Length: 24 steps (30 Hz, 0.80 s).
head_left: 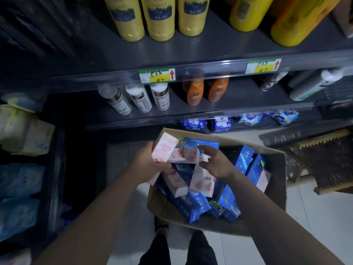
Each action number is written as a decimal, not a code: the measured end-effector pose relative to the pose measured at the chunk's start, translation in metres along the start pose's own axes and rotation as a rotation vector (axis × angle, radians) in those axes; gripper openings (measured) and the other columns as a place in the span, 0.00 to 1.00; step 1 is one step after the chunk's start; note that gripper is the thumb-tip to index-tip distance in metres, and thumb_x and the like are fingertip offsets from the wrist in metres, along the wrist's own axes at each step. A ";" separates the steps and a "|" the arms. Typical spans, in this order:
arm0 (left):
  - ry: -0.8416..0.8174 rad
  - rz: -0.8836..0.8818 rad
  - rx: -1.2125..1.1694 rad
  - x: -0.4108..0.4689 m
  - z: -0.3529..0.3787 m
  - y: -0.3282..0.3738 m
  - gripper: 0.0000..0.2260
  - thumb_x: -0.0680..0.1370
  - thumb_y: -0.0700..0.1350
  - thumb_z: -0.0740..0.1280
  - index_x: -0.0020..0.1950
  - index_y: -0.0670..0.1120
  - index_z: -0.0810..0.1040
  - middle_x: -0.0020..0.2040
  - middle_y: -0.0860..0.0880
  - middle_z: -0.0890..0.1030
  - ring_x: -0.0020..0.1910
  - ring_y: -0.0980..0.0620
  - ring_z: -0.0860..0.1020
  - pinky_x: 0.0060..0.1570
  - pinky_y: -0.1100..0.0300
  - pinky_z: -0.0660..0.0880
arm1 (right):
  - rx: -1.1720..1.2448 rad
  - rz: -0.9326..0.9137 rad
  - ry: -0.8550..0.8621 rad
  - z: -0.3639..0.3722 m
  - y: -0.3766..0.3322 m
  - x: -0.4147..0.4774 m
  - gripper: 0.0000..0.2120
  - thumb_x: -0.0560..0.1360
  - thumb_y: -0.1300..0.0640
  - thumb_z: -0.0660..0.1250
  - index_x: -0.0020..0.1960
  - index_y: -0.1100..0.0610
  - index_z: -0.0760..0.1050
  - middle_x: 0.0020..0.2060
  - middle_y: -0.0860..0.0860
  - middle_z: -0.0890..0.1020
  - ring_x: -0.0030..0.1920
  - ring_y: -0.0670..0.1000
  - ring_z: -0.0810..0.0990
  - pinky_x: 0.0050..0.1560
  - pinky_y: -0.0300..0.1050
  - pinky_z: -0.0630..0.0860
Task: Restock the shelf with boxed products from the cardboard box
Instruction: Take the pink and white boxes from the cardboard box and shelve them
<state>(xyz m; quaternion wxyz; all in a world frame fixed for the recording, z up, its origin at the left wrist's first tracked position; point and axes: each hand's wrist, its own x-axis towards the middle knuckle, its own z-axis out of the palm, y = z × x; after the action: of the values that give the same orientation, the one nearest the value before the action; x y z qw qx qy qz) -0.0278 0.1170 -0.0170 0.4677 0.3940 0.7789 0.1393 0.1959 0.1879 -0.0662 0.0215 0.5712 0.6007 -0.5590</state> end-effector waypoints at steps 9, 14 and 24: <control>0.161 0.111 -0.258 -0.003 -0.008 -0.018 0.30 0.79 0.49 0.63 0.76 0.59 0.50 0.48 0.61 0.78 0.43 0.62 0.80 0.38 0.68 0.72 | -0.496 0.010 0.073 0.036 -0.008 0.035 0.25 0.76 0.55 0.67 0.71 0.56 0.66 0.66 0.58 0.70 0.66 0.59 0.68 0.64 0.48 0.67; 0.211 0.107 -0.268 -0.011 -0.018 -0.022 0.24 0.80 0.49 0.63 0.71 0.61 0.57 0.44 0.59 0.79 0.40 0.56 0.80 0.40 0.61 0.74 | -0.275 0.039 0.084 0.027 -0.016 0.019 0.20 0.72 0.61 0.71 0.63 0.57 0.72 0.58 0.58 0.73 0.54 0.59 0.77 0.51 0.50 0.76; 0.419 0.172 -0.270 -0.047 -0.063 -0.009 0.18 0.76 0.43 0.69 0.52 0.47 0.59 0.46 0.45 0.77 0.42 0.46 0.78 0.43 0.46 0.78 | 0.345 -0.114 0.072 -0.010 -0.067 -0.063 0.19 0.69 0.68 0.74 0.56 0.55 0.75 0.45 0.54 0.80 0.44 0.51 0.78 0.45 0.48 0.80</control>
<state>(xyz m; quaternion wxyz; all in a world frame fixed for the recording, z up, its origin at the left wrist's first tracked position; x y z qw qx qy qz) -0.0729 0.0861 0.0399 0.3311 0.3554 0.7967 0.3596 0.1766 0.1720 0.0225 -0.1299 0.5508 0.5279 -0.6333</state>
